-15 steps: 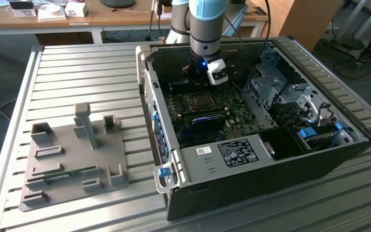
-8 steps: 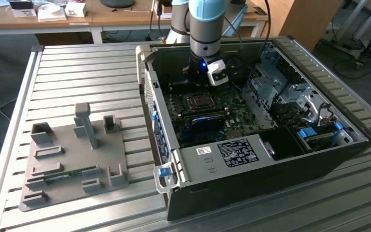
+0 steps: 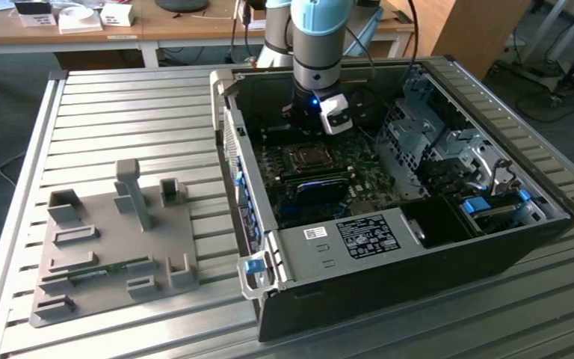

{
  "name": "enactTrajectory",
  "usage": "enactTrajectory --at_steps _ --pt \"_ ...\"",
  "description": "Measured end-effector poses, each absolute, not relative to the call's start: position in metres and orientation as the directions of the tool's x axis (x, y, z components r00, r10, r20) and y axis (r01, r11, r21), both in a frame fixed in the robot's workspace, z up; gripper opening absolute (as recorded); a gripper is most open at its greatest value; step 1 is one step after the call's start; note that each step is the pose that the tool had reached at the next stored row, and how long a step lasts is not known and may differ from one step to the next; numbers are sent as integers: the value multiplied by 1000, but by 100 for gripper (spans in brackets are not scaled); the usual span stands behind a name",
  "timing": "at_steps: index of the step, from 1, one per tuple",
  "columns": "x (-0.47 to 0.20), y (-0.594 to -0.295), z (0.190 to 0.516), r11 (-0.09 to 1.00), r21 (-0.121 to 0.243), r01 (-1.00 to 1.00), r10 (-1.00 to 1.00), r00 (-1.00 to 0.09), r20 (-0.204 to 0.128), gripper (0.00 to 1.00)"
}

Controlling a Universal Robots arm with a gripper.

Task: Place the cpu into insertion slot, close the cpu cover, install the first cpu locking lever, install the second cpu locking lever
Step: 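Install the first cpu locking lever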

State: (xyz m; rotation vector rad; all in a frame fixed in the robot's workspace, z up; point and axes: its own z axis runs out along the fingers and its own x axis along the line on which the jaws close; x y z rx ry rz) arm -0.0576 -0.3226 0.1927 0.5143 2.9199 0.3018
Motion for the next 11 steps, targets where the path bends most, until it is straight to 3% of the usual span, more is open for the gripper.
enactTrajectory --at_steps 11 --pt "-58 -322 194 920 229 319 353 -928 -123 11"
